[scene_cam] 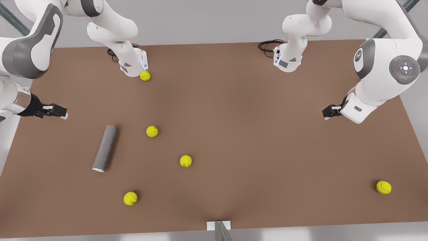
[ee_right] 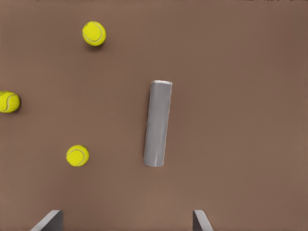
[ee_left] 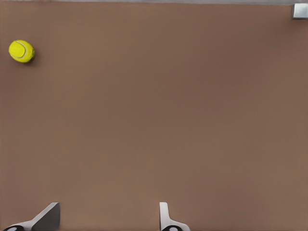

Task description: Put the tennis tube upright

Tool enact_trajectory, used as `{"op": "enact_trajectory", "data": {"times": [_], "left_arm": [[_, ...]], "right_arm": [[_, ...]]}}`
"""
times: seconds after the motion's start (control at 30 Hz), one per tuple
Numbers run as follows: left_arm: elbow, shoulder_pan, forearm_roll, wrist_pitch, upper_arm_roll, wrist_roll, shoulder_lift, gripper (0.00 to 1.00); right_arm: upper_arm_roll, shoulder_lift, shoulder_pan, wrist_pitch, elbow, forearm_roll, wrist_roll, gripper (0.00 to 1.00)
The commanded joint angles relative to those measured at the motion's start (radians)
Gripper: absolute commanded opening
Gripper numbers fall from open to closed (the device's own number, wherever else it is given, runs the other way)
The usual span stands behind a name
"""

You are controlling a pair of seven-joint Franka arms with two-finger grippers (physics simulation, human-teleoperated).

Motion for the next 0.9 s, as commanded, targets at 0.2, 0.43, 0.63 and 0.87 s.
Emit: {"op": "enact_trajectory", "data": {"times": [0.2,0.43,0.63,0.87], "left_arm": [[0.0,0.0,0.003,0.017,0.0,-0.017,0.008,1.0],[0.0,-0.001,0.003,0.015,-0.002,-0.019,0.009,1.0],[0.0,-0.001,0.003,0.015,-0.002,-0.022,0.009,1.0],[0.0,-0.001,0.003,0.018,0.0,-0.023,0.02,1.0]], "right_arm": [[0.002,0.039,0.001,0.292,-0.285,-0.034,0.022,1.0],[0.014,-0.002,-0.007,0.82,-0.707,-0.031,0.075,1.0],[0.011,0.116,-0.03,1.121,-0.817,-0.023,0.091,1.0],[0.011,0.163,-0.03,1.145,-0.869,-0.011,0.095,1.0]]}}
